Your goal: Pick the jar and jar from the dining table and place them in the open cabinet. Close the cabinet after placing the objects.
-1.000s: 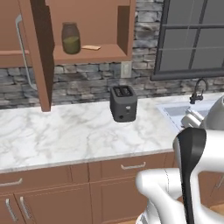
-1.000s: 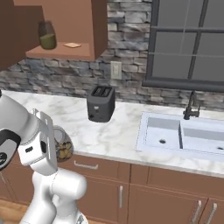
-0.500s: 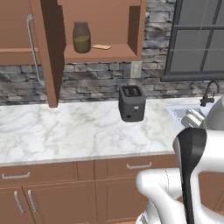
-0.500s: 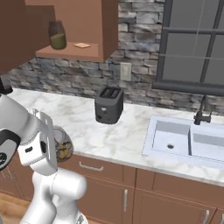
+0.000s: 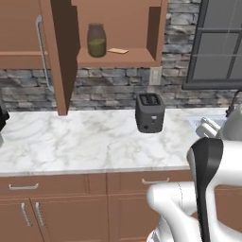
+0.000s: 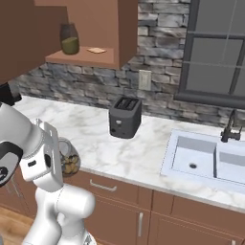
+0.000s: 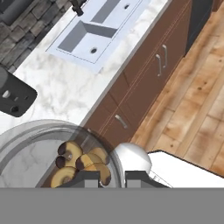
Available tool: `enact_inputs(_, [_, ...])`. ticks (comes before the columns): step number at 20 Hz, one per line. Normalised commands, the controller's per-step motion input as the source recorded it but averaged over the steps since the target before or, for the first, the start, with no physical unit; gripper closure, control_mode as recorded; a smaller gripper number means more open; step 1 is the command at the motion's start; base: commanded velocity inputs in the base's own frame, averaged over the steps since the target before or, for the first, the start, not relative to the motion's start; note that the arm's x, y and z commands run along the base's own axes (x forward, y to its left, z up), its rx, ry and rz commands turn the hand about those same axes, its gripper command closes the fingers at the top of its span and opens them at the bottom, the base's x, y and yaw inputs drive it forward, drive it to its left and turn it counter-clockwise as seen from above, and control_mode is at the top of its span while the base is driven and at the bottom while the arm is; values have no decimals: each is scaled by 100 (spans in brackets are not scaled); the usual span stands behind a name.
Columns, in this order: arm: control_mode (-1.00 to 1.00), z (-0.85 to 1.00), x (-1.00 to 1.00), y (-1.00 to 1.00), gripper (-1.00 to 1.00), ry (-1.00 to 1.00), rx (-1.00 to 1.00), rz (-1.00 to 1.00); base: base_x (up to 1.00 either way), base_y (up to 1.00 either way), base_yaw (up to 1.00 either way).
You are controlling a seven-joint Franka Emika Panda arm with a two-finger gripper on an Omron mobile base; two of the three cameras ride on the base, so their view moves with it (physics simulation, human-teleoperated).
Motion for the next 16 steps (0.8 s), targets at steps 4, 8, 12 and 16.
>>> enact_inputs(4, [100,0,0,0,100,0,0,0,20,18,8])
enact_inputs(8, [100,0,0,0,100,0,0,0,35,22,2])
enact_inputs(12, [100,0,0,0,100,0,0,0,25,25,0])
enact_inputs(16, [100,0,0,0,100,0,0,0,11,40,0])
